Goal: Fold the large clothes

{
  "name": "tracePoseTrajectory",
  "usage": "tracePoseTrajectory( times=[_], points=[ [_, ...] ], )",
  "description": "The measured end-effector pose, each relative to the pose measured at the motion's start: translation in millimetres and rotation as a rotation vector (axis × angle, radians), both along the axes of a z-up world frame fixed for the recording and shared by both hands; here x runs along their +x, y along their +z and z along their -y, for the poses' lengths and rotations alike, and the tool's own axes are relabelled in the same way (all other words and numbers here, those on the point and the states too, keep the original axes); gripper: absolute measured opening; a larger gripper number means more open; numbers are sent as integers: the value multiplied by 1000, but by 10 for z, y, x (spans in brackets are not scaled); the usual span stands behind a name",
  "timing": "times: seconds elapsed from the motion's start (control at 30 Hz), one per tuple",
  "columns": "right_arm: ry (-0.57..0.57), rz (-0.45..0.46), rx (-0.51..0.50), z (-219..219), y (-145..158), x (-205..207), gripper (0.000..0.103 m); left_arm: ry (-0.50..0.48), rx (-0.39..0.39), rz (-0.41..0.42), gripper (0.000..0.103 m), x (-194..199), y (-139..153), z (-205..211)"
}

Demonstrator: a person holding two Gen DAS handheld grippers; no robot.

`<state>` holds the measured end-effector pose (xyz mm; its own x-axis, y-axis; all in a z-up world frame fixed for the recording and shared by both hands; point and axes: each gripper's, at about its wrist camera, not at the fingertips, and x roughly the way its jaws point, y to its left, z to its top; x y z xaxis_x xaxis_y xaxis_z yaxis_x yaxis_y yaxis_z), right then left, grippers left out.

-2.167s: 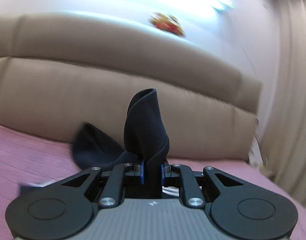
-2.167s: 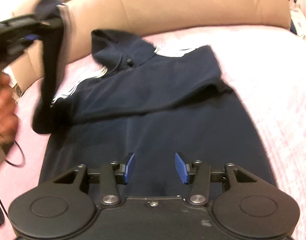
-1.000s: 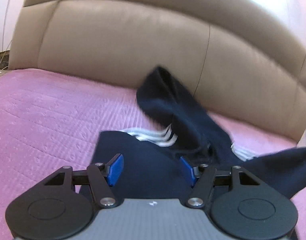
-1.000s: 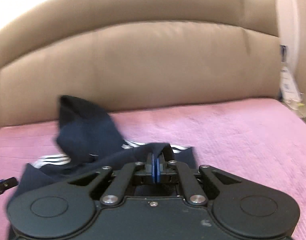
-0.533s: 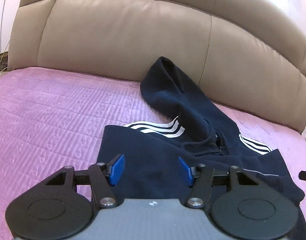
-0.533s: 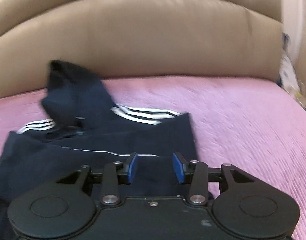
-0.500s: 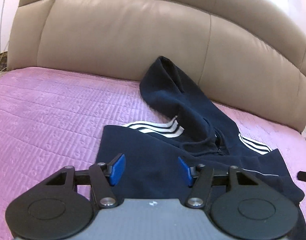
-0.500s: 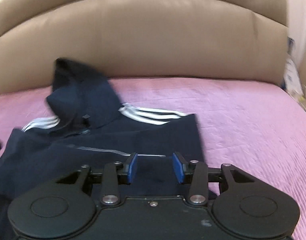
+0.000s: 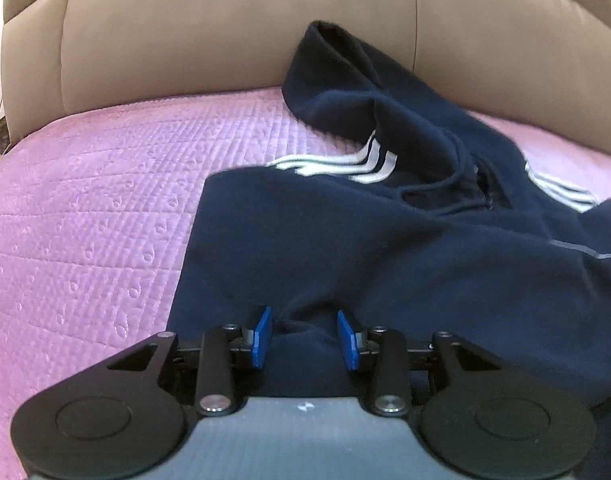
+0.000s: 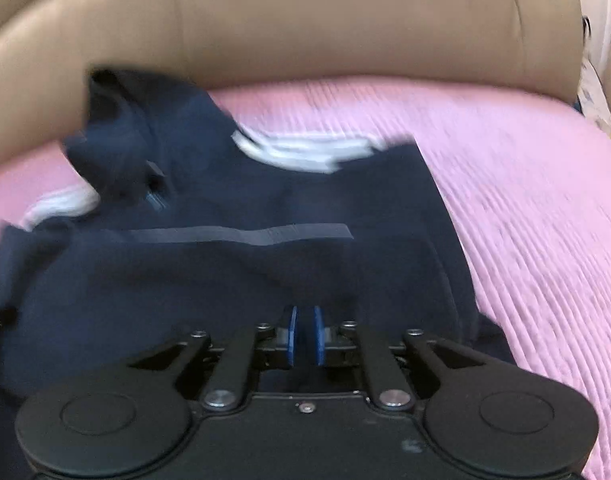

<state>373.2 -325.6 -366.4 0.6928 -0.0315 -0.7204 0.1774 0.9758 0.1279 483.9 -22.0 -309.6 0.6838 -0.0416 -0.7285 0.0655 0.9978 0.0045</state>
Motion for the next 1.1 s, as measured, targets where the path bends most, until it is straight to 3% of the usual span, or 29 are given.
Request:
tracePoseTrajectory(
  times=[0.03, 0.1, 0.2, 0.4, 0.47, 0.53, 0.67, 0.83, 0.93, 1.1],
  points=[
    [12, 68, 14, -13, 78, -43, 14, 0, -5, 5, 39, -33, 73, -12],
    [13, 162, 20, -68, 130, -43, 35, 9, -25, 35, 39, -27, 192, -27],
    [6, 197, 32, -153, 4, 138, 36, 17, -71, 89, 39, 73, 357, -43],
    [-31, 170, -6, -183, -409, 360, 36, 2, -125, 134, 42, 501, 498, 91],
    [-25, 196, -20, -209, -451, 327, 43, 7, -159, 144, 50, 711, 518, 134],
    [-28, 216, -39, -240, -468, 282, 44, 34, -202, 160, 67, 945, 543, 158],
    [-34, 246, -48, -251, -497, 222, 45, 106, -251, 203, 79, 1472, 586, 189],
    [-45, 281, -82, -281, -529, 169, 49, 161, -157, 212, 79, 2225, 643, 316],
    [-45, 295, -96, -303, -555, 160, 50, 198, -144, 213, 79, 2643, 670, 334],
    [-43, 306, -102, -300, -574, 153, 52, 248, -87, 151, 72, 3265, 523, 380]
  ],
)
